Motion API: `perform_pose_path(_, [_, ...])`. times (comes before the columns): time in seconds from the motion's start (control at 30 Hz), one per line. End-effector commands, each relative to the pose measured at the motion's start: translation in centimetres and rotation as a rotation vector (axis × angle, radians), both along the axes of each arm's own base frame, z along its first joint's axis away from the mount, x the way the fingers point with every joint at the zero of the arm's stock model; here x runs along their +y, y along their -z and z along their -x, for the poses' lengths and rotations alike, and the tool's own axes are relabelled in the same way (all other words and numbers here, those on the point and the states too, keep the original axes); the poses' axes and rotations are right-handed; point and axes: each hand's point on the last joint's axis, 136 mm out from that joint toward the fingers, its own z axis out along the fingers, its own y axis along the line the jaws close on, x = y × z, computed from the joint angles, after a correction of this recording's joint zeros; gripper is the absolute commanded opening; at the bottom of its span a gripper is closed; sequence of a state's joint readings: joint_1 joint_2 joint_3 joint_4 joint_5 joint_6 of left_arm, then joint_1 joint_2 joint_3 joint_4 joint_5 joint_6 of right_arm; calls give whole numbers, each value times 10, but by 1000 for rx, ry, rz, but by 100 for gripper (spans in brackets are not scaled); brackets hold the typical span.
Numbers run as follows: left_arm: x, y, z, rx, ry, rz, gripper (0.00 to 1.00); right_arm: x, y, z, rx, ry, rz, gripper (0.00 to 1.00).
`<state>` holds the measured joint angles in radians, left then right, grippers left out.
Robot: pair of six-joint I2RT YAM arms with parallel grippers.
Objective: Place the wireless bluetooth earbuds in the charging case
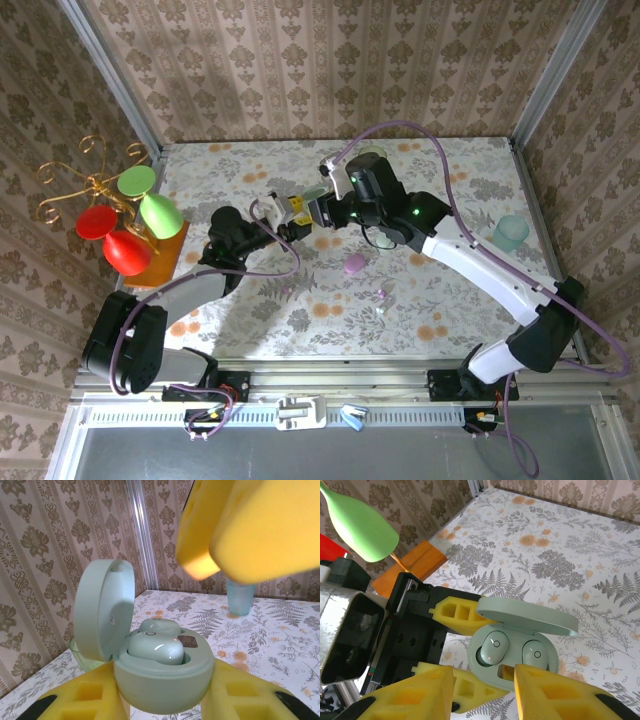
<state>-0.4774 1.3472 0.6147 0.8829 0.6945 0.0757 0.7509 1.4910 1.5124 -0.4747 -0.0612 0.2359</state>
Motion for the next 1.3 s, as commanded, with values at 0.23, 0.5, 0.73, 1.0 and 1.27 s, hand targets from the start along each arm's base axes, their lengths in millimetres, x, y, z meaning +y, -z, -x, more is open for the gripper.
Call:
perform_pose_path(0.23, [-2, -14, 8, -63, 46, 32, 29, 1, 3, -7, 17, 18, -5, 23])
perform_pose_path(0.5, [-2, -14, 9, -62, 45, 32, 28, 11, 11, -6, 50, -14, -12, 22])
perform_pose_path(0.73, [-1, -9, 10, -68, 49, 19, 28, -11, -16, 5, -19, 21, -67, 29])
perform_pose_path(1.0, [-4, -5, 20, -76, 100, 4, 28, -24, -41, -5, -38, 53, -138, 33])
perform_pose_path(1.27, [-4, -7, 27, -86, 122, -19, 28, -23, -26, -31, 71, 61, -94, 32])
